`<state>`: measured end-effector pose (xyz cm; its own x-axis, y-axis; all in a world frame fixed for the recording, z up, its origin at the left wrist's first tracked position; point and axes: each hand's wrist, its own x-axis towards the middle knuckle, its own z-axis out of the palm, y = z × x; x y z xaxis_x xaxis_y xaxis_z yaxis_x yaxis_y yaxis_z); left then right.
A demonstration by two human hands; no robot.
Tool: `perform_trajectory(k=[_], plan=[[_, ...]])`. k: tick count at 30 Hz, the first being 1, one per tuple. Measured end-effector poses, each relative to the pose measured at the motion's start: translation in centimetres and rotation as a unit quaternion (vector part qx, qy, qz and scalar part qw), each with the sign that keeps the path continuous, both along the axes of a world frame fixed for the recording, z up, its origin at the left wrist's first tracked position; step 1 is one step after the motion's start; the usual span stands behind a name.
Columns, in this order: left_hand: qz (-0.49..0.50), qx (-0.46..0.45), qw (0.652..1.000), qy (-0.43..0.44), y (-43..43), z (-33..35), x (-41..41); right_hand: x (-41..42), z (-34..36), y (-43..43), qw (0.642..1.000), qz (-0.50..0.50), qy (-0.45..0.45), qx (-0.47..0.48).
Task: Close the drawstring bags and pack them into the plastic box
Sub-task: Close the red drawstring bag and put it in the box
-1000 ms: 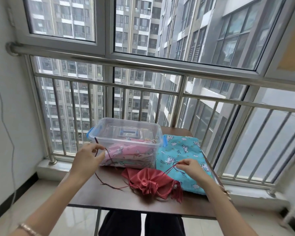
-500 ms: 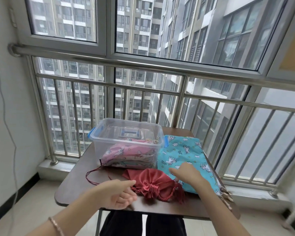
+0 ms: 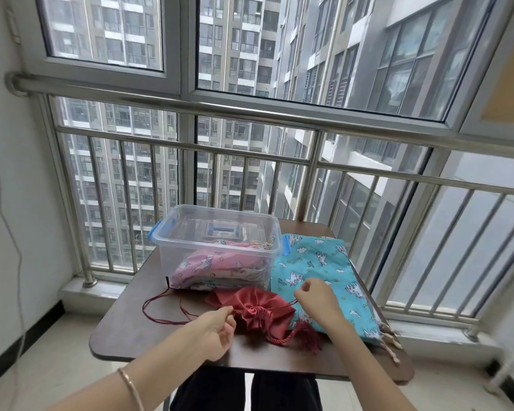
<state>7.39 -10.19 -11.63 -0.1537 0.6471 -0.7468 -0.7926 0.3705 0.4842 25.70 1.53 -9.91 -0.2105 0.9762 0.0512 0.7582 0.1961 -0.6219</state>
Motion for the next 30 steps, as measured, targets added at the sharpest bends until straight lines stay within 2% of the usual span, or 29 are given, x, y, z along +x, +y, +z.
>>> perform_trajectory(k=[3, 5, 6, 8, 10, 12, 15, 17, 21, 23, 25, 30], plan=[[0.033, 0.013, 0.999, 0.038, 0.3, -0.1, 0.3, -0.2, 0.3, -0.7, 0.995, -0.015, 0.078, 0.059], [0.079, 0.019, 0.994, 0.077, 0.4, -0.2, 0.6, -0.5, 0.6, -1.1, 0.978, -0.025, 0.204, 0.034], [0.107, 0.023, 0.989, 0.096, 0.4, -0.2, 0.8, -0.7, 0.7, -1.3, 0.955, -0.033, 0.296, -0.002], [0.149, 0.033, 0.980, 0.126, 0.1, 0.0, 1.1, -1.2, 1.1, -1.8, 0.885, -0.035, 0.455, -0.091], [0.169, 0.046, 0.971, 0.164, -0.3, 0.3, 1.5, -1.7, 1.8, -2.6, 0.828, -0.005, 0.535, -0.165], [0.174, 0.074, 0.956, 0.222, -0.7, 0.7, 2.0, -2.2, 2.3, -3.3, 0.817, 0.034, 0.546, -0.184], [0.152, 0.150, 0.925, 0.313, -1.5, 1.3, 2.8, -2.9, 2.6, -3.7, 0.866, 0.095, 0.468, -0.147], [0.140, 0.190, 0.909, 0.342, -2.0, 1.4, 3.1, -3.2, 2.6, -3.6, 0.901, 0.132, 0.396, -0.119], [0.165, 0.222, 0.879, 0.387, -2.4, 1.6, 3.0, -3.5, 2.3, -3.8, 0.927, 0.179, 0.312, -0.105], [0.141, 0.255, 0.840, 0.458, -2.4, 1.6, 2.6, -3.5, 2.1, -3.9, 0.943, 0.193, 0.260, -0.081], [0.089, 0.305, 0.773, 0.549, -2.1, 1.6, 2.2, -3.7, 2.2, -4.1, 0.953, 0.204, 0.215, -0.061], [-0.049, 0.383, 0.561, 0.732, -0.4, 1.4, 1.1, -3.9, 3.5, -5.0, 0.937, 0.269, 0.211, -0.067]])
